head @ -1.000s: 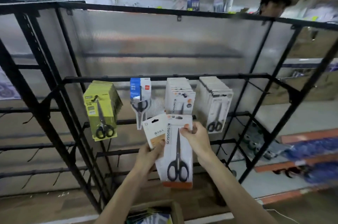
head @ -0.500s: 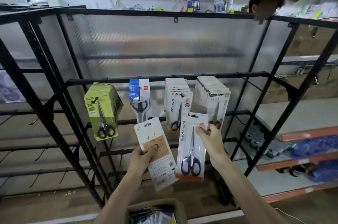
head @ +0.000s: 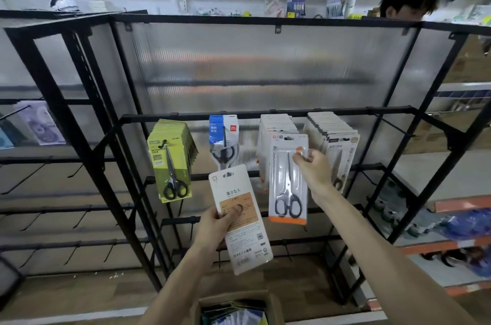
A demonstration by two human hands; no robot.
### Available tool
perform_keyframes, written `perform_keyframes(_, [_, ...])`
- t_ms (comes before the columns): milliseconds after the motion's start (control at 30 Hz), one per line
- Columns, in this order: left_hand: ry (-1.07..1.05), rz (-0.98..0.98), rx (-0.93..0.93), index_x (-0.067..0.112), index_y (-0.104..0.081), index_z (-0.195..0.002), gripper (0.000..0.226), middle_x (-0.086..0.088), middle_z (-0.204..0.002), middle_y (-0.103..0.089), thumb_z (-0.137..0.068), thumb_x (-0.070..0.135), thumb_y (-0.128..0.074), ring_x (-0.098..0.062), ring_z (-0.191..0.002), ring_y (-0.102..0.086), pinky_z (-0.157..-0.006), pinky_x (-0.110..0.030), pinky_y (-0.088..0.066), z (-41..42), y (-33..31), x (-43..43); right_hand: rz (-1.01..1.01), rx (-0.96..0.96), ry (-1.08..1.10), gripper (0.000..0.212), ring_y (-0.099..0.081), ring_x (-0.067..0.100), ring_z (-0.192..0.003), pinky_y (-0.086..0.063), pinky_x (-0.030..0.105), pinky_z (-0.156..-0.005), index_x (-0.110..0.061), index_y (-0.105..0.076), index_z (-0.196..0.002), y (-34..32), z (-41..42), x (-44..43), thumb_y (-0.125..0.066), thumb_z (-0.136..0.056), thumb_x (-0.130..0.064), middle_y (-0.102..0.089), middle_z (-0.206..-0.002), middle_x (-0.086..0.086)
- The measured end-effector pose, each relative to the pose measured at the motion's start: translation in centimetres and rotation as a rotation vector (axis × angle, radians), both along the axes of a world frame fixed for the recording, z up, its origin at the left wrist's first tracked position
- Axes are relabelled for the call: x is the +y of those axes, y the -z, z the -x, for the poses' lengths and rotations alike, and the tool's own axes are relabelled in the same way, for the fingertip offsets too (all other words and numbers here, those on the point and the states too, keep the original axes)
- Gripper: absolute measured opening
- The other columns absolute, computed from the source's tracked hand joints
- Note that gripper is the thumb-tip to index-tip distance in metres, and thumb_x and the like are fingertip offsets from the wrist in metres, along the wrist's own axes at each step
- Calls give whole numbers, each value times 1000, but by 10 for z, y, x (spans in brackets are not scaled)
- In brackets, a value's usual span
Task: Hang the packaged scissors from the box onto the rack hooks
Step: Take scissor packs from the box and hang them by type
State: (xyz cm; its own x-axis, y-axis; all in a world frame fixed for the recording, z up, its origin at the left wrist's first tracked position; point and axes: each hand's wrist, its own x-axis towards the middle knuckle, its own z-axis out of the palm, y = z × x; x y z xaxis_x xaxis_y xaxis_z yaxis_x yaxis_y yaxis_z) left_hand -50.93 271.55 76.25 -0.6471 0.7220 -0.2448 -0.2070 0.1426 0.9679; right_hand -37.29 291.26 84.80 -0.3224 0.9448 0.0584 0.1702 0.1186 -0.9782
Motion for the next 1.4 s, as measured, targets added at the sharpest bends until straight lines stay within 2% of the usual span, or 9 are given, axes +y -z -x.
perform_keyframes(267, [-11, 14, -11, 8, -71, -108, 18, -4, -96, -80, -93, 17, -72, -24, -89, -77, -80, -43, -62, 4, 5, 0, 20, 1, 23, 27, -62, 42, -106, -50, 52, -93, -2, -63, -107, 5, 7, 4, -67, -93, -25, -69, -109, 22])
perform_keyframes(433, [-57, 24, -7, 14, -71, -102, 10, 2, -89, -79, -94, 18, -71, -19, -83, -76, -66, -32, -58, 0, 2, 3, -36, -12, 0, 42, -63, 43, -103, -52, 58, -92, 3, -60, -107, 11, 12, 0, -68, -88, -34, -68, -108, 24])
perform_keyframes(533, [-39, 22, -11, 13, -71, -104, 11, -2, -94, -79, -93, 18, -72, -21, -86, -77, -69, -34, -59, -2, 2, 0, -44, -56, 22, 32, -66, 39, -96, -55, 46, -84, 1, -61, -106, 9, 10, 9, -66, -93, -28, -69, -103, 20])
perform_keyframes(633, [-36, 20, -10, 10, -71, -107, 16, -5, -99, -79, -93, 17, -72, -24, -90, -77, -80, -42, -62, -2, 4, -6, -48, -86, 18, 23, -58, 24, -79, -42, 29, -65, 0, -62, -103, 10, 9, 20, -63, -96, -22, -64, -91, 12])
perform_keyframes(933, [-85, 55, -18, 10, -71, -103, 13, -3, -92, -80, -93, 17, -72, -26, -89, -76, -82, -45, -61, 7, 13, -21, -48, -64, 11, 10, -65, 27, -95, -52, 42, -88, -15, -64, -102, 31, 13, 24, -61, -98, -24, -69, -104, 10])
perform_keyframes(1067, [-67, 63, -29, 8, -70, -106, 16, -6, -95, -79, -93, 16, -72, -28, -90, -76, -86, -50, -61, 6, 14, -22, -32, -78, 33, 15, -59, 18, -81, -44, 30, -68, -10, -65, -102, 34, 18, 33, -61, -97, -23, -68, -98, 11])
perform_keyframes(1233, [-53, 60, -40, 8, -69, -106, 17, -5, -94, -80, -92, 17, -72, -26, -88, -77, -84, -49, -62, 2, 10, -19, -20, -212, 104, 26, -55, 18, -66, -39, 28, -54, -4, -59, -103, 31, 35, 44, -59, -96, -28, -60, -82, 5])
perform_keyframes(1333, [-49, 48, -15, 8, -70, -106, 16, -5, -96, -80, -92, 16, -73, -25, -89, -77, -85, -47, -62, 0, 6, -16, -9, -303, 203, 52, -63, 34, -100, -53, 41, -78, 4, -47, -121, 35, 40, 38, -63, -92, -37, -62, -114, 18])
perform_keyframes(1400, [-53, 37, 12, 10, -71, -106, 16, -4, -97, -80, -92, 15, -73, -23, -91, -77, -85, -45, -62, 0, 3, -11, -67, -301, 189, 57, -57, 35, -114, -49, 43, -94, 3, -43, -127, 41, 31, 18, -65, -93, -37, -54, -128, 20])
